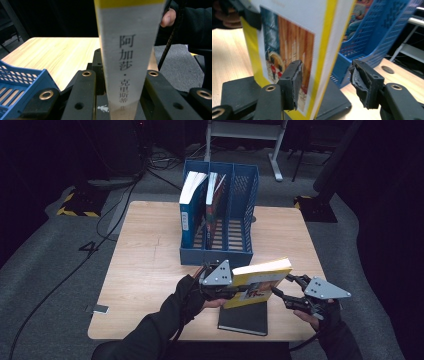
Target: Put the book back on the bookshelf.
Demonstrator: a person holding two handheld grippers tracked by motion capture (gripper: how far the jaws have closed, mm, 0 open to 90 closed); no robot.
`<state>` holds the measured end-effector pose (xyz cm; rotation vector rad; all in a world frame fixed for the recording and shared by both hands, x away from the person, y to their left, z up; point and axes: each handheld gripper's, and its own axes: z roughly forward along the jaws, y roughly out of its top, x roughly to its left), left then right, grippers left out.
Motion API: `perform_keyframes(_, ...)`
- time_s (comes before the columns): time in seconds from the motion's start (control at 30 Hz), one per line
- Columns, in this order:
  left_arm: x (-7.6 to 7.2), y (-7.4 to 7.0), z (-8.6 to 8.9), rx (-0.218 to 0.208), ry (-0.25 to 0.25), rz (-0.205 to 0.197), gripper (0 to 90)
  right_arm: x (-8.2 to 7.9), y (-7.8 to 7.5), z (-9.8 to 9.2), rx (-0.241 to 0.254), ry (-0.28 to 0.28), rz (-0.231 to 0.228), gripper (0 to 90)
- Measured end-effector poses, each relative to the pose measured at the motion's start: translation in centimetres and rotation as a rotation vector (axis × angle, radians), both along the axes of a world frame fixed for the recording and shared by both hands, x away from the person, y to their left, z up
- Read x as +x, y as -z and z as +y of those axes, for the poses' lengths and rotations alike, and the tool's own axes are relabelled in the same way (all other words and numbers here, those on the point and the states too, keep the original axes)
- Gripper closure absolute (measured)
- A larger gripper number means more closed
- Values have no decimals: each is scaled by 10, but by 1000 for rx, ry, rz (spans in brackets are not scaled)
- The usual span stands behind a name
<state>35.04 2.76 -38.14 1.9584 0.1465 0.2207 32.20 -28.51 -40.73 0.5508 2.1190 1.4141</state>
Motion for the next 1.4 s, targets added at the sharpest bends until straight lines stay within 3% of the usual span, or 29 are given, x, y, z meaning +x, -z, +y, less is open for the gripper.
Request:
perform_keyframes(0.07,1,0,3,-4,-6,6,724,0,3,10,-18,-19,6,479)
perform_keyframes(0.17,2,-4,7,-54,-37,16,689,-2,5,16,-28,2,-2,475)
perform_keyframes(0.3,2,-10,8,-78,-61,29,621,-2,5,15,-6,6,9,500)
perform_keyframes(0.5,2,-24,0,-70,-93,41,516,-3,5,16,-12,3,1,497)
perform_keyframes(0.67,1,-33,-6,-67,-126,33,510,-3,5,15,-13,-1,0,498)
perform_keyframes(0.8,1,-36,-10,-50,-118,24,521,-2,7,15,-25,-3,8,498)
perform_keyframes(0.93,-1,-39,-17,-20,-112,9,646,-2,8,14,-31,-13,16,493)
perform_keyframes(1.1,1,-38,-20,-6,-137,16,696,-4,11,7,-37,-24,24,451)
perform_keyframes(1.3,1,-40,-21,0,-148,24,725,-2,14,-16,-27,39,39,440)
perform_keyframes(1.4,2,-39,-20,-8,-144,35,731,0,23,-31,-65,95,52,411)
